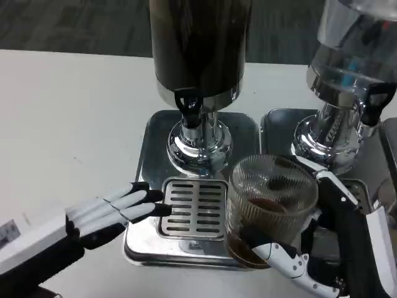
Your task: Grasp the cup under the faucet to collect the drink, then remove the cup.
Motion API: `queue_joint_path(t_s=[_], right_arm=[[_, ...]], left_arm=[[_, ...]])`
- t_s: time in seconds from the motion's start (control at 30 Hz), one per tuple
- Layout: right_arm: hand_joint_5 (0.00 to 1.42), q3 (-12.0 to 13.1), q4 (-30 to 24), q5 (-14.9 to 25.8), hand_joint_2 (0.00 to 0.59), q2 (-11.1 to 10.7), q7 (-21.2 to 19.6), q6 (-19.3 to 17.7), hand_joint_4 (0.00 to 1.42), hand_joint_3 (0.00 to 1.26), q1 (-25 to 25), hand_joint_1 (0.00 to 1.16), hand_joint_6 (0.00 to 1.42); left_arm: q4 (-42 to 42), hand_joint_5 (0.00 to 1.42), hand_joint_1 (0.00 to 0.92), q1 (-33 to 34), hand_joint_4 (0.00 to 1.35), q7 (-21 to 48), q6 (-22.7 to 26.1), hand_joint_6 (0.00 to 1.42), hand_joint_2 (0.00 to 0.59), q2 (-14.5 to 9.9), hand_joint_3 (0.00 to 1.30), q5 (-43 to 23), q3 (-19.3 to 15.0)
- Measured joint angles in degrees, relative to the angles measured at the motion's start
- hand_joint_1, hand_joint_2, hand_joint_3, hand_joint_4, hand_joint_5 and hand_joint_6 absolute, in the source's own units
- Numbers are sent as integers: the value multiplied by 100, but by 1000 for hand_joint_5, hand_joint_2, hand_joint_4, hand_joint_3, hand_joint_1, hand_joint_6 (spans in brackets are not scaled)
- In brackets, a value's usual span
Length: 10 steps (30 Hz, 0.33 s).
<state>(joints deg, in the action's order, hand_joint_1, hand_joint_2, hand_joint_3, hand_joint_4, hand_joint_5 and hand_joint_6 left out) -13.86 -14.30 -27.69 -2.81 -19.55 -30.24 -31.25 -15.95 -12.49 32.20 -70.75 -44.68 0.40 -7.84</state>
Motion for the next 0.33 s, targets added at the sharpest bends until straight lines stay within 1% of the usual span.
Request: queue_joint_path(t_s=[0.33], right_arm=[[951,13,0,2,151,0,15,-3,671,547,14,848,1265]], left_arm=[[-1,0,0,0,0,-3,2,122,93,0,96,0,3]])
